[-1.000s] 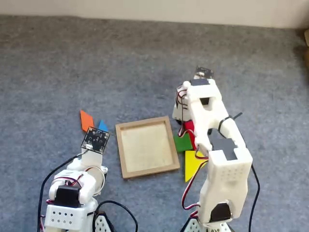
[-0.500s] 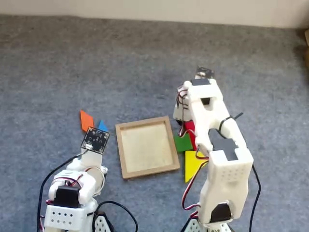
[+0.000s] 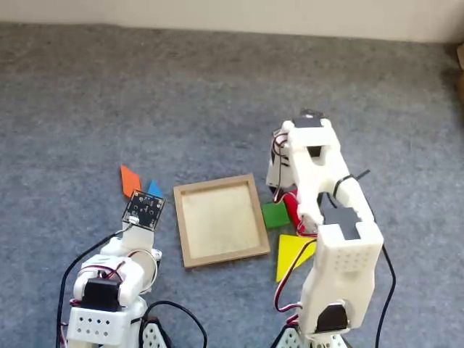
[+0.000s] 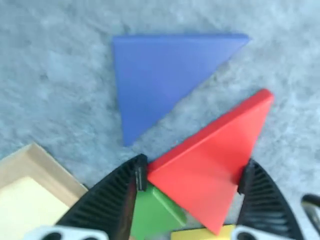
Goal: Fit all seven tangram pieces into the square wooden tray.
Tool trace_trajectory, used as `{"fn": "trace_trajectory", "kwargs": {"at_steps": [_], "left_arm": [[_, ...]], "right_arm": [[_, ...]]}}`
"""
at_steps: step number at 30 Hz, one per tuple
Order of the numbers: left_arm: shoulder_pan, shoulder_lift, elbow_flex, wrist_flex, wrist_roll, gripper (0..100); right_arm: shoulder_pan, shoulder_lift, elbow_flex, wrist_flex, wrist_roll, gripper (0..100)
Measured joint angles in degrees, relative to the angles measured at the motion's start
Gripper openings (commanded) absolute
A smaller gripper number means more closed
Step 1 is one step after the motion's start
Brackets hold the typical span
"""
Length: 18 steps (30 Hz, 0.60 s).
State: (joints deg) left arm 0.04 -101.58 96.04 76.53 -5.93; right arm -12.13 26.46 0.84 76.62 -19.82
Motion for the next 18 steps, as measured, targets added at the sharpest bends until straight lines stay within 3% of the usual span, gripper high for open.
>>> {"fn": "trace_trajectory", "kwargs": {"at_steps": [18], "left_arm": [[0.00, 0.00, 0.00, 0.00, 0.00, 1]], "right_arm": [[0.79, -4.84, 3.43, 0.35, 5.36, 26.0]]}}
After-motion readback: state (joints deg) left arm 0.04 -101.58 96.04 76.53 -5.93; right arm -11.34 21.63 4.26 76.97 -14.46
